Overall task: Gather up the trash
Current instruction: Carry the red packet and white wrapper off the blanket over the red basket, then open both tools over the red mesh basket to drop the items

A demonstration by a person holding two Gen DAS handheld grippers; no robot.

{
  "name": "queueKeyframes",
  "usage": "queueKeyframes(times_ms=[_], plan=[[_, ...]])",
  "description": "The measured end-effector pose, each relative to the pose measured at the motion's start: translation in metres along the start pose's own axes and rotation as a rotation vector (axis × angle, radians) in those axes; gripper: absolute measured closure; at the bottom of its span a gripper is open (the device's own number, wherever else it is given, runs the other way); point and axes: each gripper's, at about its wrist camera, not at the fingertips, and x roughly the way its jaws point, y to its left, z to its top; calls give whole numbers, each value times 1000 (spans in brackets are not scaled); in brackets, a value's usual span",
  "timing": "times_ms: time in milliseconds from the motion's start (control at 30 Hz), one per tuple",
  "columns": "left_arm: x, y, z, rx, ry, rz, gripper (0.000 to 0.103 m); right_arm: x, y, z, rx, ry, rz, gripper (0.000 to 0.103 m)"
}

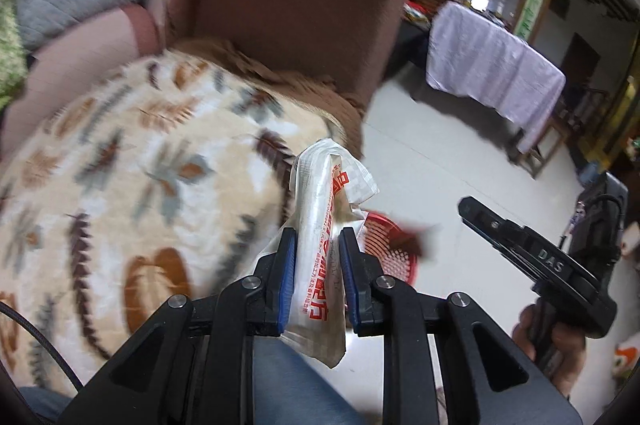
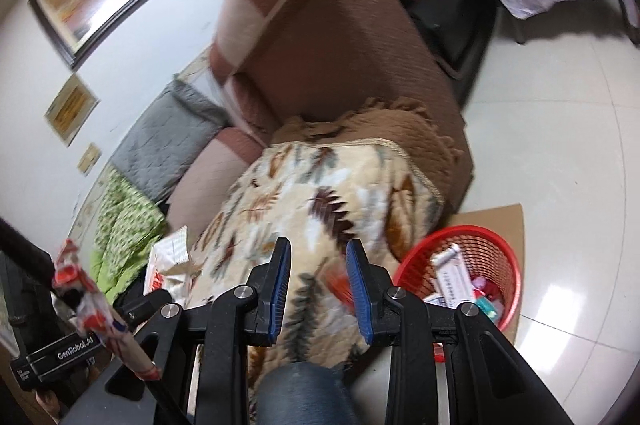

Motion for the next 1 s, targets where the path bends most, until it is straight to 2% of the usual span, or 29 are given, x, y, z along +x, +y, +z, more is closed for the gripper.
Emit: queueKeyframes(times_ms=[133,333,400,467,533,567,633,667,767,833,867,900,1000], plan=[[48,-9,3,17,77,-70,82,13,-25,-2,42,19,-32,80],[114,-24,-4,39,205,-160,82,23,-48,-3,98,33,-42,78],[130,-29,-7,40,229,-161,73,22,-50,-4,98,29,-56,78],[142,-32,-9,42,248,-175,57,23,-54,-5,116,37,-59,75],[152,-32,-11,41,264,-172,56,24,-60,-6,140,39,-62,68],[155,-29,-12,36,272,-170,56,23,-63,-6,150,38,-64,68],[153,-22,-13,17,270,-172,56,23,-65,-7,158,37,-65,66],[149,-18,-14,8,263,-169,56,22,-65,-7,161,36,-66,59],[129,-5,-13,-11,217,-140,52,20,-59,-7,150,35,-66,50],[112,1,-13,-29,181,-111,46,20,-53,-7,139,37,-67,44],[101,4,-14,-38,158,-90,42,19,-49,-7,131,39,-73,35],[91,6,-15,-37,136,-65,41,18,-44,-8,123,39,-80,31],[64,2,-19,-20,81,4,38,10,-28,-10,77,41,-101,25]])
